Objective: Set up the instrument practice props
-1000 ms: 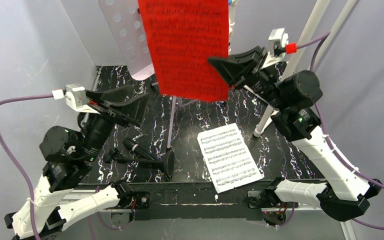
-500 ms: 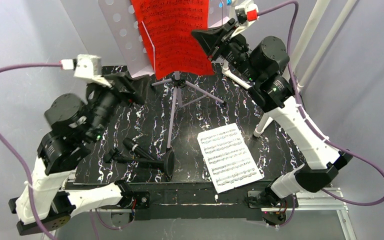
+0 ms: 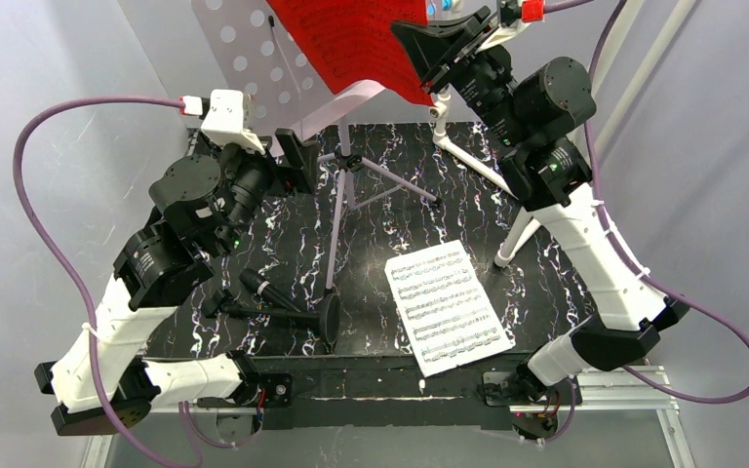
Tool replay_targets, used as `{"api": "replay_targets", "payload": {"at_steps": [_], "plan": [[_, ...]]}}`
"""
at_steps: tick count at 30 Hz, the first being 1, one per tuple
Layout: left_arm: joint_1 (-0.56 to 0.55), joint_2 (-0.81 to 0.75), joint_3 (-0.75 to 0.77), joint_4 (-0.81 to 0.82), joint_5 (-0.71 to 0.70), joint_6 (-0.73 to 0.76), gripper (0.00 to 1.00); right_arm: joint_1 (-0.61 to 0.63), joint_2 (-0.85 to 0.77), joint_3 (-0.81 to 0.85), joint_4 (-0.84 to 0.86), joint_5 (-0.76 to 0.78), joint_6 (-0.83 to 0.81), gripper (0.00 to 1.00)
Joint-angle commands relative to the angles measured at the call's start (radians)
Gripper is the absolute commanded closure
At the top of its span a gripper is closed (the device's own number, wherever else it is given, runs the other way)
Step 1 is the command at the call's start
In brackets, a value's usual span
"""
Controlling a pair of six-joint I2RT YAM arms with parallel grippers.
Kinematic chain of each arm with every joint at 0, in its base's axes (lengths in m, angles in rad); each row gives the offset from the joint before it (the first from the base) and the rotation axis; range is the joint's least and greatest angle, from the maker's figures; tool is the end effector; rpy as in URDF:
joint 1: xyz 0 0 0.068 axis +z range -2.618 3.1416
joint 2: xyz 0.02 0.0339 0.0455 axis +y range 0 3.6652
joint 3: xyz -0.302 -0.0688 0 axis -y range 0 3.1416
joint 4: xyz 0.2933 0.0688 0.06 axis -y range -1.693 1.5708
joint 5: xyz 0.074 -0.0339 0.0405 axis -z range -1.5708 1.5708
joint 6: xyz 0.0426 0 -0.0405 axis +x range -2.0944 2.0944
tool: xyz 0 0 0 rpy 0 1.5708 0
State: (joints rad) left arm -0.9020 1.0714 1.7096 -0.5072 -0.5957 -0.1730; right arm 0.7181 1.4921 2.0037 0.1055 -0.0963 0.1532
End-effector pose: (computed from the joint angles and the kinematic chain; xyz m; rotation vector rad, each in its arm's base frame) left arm 0.1325 -0.1292 0.6158 0.0410 1.4775 -0.4467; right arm 0.2364 0.2120 0.6778 -0.3628 0.9205 0.8477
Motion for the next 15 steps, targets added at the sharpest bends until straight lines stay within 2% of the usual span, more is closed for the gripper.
{"api": "replay_targets", "payload": {"at_steps": [1,7,15], "plan": [[0.008,0.007,0.009,0.084,-0.064,0.022,0.27,-0.01,0.017,0.031,0.072,-0.006,-0.003,0.99],[0.049,0.091,0.112,0.033,-0.143,-0.066,0.4,-0.029,0.027,-0.004,0.133,-0.024,0.046,0.99],[0.078,0.133,0.112,0.183,-0.173,-0.114,0.44,-0.053,0.013,-0.058,0.193,-0.035,0.1,0.99]]}}
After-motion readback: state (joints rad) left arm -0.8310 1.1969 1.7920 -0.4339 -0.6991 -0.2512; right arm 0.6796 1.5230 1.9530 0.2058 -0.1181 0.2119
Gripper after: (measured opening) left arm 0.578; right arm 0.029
